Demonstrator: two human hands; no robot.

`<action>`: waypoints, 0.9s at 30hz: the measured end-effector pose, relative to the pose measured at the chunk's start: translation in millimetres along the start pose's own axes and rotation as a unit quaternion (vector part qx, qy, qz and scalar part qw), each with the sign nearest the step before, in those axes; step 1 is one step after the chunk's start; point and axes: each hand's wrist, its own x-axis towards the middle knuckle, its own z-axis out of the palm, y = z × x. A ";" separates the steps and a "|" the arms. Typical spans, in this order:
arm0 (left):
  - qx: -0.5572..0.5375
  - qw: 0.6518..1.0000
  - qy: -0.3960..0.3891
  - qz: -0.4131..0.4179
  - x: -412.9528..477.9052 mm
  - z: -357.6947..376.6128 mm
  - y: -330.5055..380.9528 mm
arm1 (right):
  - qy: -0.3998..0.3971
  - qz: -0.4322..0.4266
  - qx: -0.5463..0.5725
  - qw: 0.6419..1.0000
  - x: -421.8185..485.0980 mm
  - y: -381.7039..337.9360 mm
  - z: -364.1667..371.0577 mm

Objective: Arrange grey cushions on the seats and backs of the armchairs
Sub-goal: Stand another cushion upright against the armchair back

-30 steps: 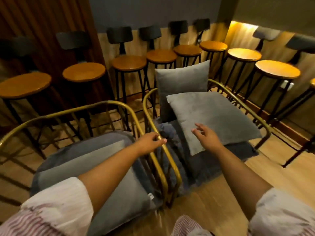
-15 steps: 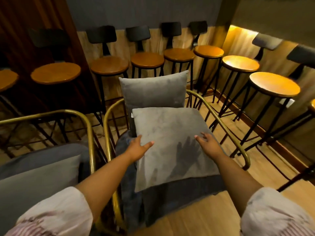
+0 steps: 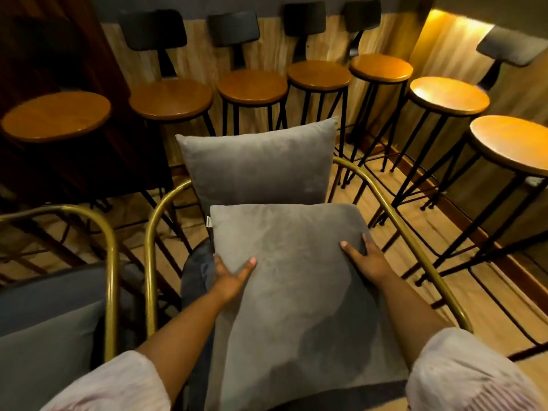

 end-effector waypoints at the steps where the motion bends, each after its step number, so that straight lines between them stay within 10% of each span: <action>1: -0.010 1.000 0.015 0.000 13.3 1.3 -2.7 | -0.005 0.014 0.012 1.000 12.8 2.0 0.0; 13: -0.063 0.998 0.024 0.009 41.5 11.0 -19.1 | -0.055 0.090 0.193 0.975 46.1 45.1 -12.7; 27: -0.153 0.968 0.139 0.143 -131.5 -93.4 -14.2 | -0.051 -0.097 0.268 0.957 -112.0 -33.2 -26.9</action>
